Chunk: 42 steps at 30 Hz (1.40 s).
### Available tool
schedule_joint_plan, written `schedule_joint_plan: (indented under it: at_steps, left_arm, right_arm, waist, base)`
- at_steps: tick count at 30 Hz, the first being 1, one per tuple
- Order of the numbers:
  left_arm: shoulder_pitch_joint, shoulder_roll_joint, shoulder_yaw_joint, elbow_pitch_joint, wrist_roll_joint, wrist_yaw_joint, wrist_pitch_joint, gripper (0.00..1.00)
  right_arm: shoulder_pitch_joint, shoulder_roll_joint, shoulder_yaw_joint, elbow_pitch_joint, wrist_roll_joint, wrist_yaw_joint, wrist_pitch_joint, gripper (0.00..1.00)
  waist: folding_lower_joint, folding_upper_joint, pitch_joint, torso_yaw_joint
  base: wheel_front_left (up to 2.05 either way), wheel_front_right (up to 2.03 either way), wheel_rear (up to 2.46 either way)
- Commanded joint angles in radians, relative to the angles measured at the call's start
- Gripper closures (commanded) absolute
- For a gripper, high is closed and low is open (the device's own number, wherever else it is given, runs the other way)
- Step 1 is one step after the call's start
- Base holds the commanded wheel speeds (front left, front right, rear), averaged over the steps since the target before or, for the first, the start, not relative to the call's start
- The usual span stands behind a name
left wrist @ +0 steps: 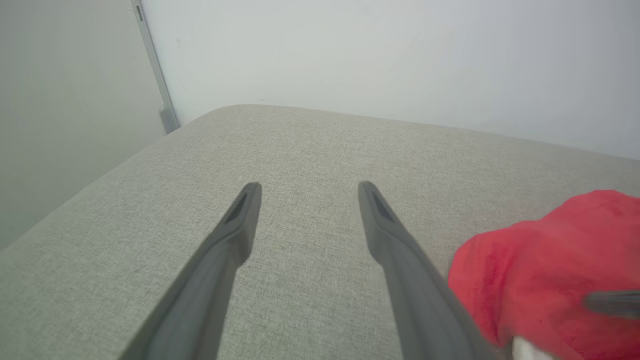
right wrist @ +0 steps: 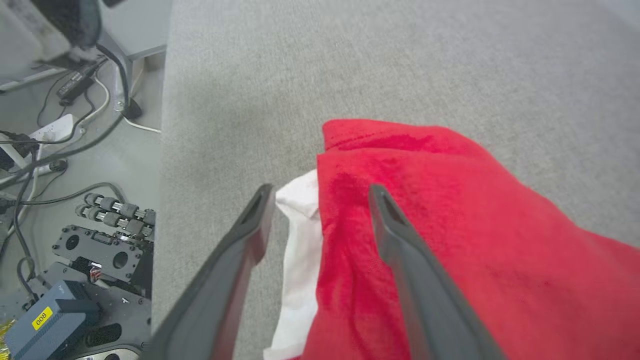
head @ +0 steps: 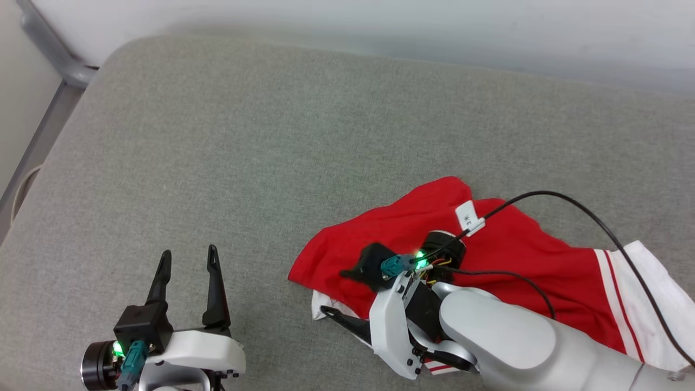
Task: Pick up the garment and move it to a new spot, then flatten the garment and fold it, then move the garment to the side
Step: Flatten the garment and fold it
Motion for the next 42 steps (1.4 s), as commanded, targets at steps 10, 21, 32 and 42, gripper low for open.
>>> schedule_joint_plan:
  at_steps: [10,21,32,42]
  left_arm:
    - [0.056,-0.001,0.018,-0.014,0.022,-0.001,-0.003,0.0]
    - [0.111,-0.001,0.05,-0.025,0.046,-0.011,-0.003,0.0]
    - [0.144,-0.001,0.07,-0.04,0.064,-0.024,-0.003,0.0]
    - [0.146,0.0,0.069,-0.054,0.074,-0.027,-0.003,0.0]
  right_arm:
    - [-0.088,-0.163,-0.138,-0.191,0.022,-0.001,-0.106,0.0]
    - [0.058,-0.158,-0.644,-0.111,-0.216,-0.001,-0.3,0.0]
    - [0.438,-0.029,-1.144,-0.265,-0.526,-0.001,-0.37,0.0]
    - [0.752,0.107,-1.353,-0.448,-0.629,-0.001,-0.376,0.0]
  waist:
    - [0.0,0.0,-0.073,-0.028]
    - [0.0,0.0,-0.144,-0.074]
    - [0.0,0.0,-0.181,-0.155]
    - [0.0,0.0,-0.186,-0.189]
  base:
    - [0.0,0.0,0.0]
    - [0.0,0.0,0.0]
    - [0.0,0.0,0.0]
    - [0.0,0.0,0.0]
